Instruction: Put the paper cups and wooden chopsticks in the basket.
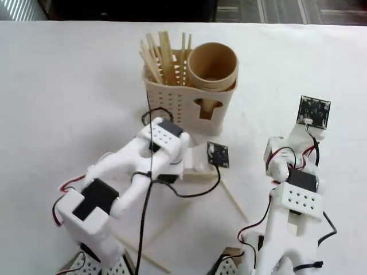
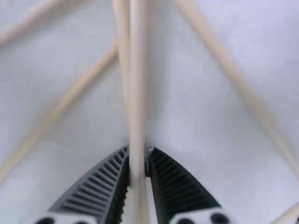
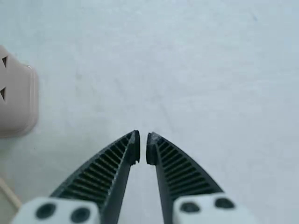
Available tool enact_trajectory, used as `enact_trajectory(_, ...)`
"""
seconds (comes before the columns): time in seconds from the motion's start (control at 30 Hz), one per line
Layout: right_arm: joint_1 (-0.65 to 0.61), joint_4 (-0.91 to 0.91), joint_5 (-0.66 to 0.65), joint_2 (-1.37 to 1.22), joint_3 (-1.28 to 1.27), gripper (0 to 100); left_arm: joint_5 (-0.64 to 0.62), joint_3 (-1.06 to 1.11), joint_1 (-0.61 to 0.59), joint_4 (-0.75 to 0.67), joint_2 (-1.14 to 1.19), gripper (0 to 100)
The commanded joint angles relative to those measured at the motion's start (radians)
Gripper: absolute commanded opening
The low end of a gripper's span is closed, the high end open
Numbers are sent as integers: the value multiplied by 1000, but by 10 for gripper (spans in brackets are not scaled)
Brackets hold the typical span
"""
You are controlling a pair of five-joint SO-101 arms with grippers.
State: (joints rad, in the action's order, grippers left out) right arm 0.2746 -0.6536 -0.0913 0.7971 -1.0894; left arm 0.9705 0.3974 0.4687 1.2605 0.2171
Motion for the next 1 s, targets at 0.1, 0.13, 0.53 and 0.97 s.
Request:
enact_trajectory(0.1, 10, 15, -2, 24, 26, 42, -11, -143, -94, 164, -13, 20)
enact_trajectory(0.13, 10, 15, -2, 24, 26, 42, -11, -167, -104, 190, -15, 20)
enact_trajectory(0.53, 10, 15, -2, 24, 26, 42, -20, -279, -154, 377, -282, 20)
enact_trajectory(0.97, 10, 15, -2, 24, 26, 42, -95, -290, -156, 420, -630, 20)
